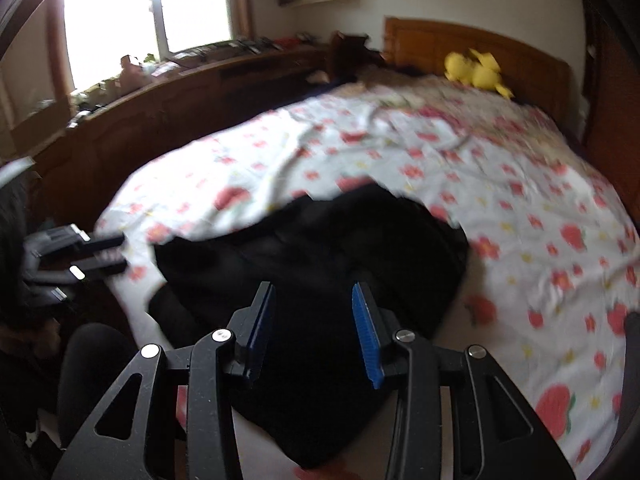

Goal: Fold large clothes

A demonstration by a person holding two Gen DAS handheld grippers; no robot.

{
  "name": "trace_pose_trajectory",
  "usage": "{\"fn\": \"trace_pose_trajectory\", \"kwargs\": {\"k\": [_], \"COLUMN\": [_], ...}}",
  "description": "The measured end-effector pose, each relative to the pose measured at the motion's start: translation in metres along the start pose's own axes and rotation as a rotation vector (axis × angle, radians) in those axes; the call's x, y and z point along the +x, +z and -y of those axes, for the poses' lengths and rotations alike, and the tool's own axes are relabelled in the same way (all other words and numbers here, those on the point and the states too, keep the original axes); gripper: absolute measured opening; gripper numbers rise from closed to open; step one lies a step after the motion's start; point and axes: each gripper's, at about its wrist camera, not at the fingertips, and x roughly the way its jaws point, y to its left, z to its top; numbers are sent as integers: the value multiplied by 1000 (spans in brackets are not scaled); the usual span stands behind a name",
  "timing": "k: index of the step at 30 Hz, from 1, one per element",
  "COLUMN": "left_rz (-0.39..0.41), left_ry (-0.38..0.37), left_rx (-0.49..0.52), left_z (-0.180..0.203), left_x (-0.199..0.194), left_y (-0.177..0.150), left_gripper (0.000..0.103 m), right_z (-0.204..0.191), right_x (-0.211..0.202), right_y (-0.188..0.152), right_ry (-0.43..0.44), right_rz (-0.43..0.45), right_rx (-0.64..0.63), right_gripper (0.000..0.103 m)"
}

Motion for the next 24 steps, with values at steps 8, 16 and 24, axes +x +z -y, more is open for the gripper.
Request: {"fn": "trace_pose_trajectory", "kwargs": {"k": [8, 16, 24], "left_rz": [21, -79, -117], "left_ry": [-41, -29, -36], "left_rx": [25, 28, 14], "left_z": [20, 22, 26], "left_x": [12, 52, 72], "left_y": [13, 5, 10], "left_gripper": [42, 43, 43], "right_z": [1, 7, 10], "right_x": [34, 35, 32], "right_y": [-39, -49, -53], "right_ry": [41, 74, 85], "right_rz": [-79, -57, -53], "right_rx": [34, 66, 70], "right_gripper": [41, 41, 41]}}
